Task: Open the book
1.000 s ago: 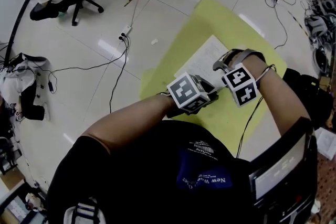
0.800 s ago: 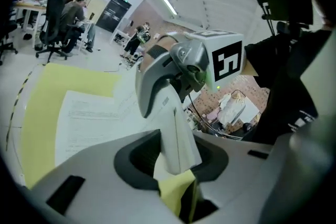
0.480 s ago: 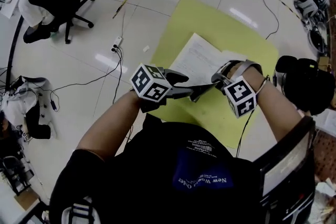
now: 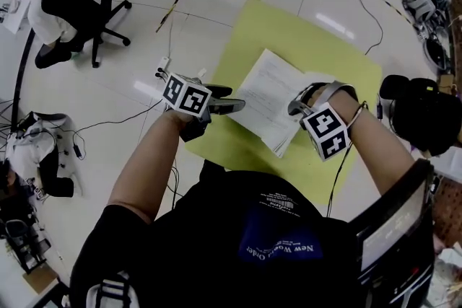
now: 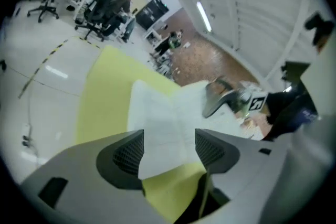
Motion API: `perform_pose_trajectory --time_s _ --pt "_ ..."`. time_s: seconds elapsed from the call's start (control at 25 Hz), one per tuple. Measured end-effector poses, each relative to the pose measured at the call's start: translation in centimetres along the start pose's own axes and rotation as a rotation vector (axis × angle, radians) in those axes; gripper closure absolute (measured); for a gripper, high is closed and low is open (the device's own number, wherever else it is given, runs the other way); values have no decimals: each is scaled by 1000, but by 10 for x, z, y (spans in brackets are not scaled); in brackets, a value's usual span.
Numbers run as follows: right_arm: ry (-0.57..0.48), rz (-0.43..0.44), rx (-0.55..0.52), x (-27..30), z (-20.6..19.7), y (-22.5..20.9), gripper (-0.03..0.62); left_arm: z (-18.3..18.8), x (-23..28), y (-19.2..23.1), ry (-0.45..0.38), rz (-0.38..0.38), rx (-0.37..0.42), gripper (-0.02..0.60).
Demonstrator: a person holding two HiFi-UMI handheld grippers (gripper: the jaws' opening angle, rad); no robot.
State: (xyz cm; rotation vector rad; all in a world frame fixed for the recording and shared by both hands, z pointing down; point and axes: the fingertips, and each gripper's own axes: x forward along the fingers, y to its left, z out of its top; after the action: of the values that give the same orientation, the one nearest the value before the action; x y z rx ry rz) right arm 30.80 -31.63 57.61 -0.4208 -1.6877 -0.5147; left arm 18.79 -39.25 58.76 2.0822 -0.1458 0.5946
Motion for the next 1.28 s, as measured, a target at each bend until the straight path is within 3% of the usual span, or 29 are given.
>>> perform_pose_trajectory --time_s 0.12,0.24,0.32,0.44,0.52,0.64,0.8,0.88,1.04,1.16,1.28 --pt "13 -7 -5 2 1 1 572 -38 26 33 191 187 26 290" --pt "15 -17 -3 2 3 2 572 -49 34 39 257 257 55 290" --pt "10 -27 8 1 2 5 572 -46 33 29 244 208 43 291" --pt "5 -44 30 1 -1 10 572 -33 44 -7 169 4 -33 293" --pt "-2 -49 46 2 -4 13 571 -35 56 -16 184 -5 -10 293" --pt "-12 -51 60 3 -7 18 571 -44 59 2 228 130 59 293" --pt "-4 -70 46 1 -5 15 571 -40 25 39 221 391 120 291" --pt "-3 -72 41 1 -5 16 571 -46 23 49 257 445 112 291" --pt "-3 -70 47 4 -5 17 571 -61 44 47 291 349 43 279" --pt "-3 -68 55 3 -4 16 569 -57 40 44 275 298 9 279" --pt "-2 -69 64 4 -5 17 571 -48 38 29 226 185 -36 281"
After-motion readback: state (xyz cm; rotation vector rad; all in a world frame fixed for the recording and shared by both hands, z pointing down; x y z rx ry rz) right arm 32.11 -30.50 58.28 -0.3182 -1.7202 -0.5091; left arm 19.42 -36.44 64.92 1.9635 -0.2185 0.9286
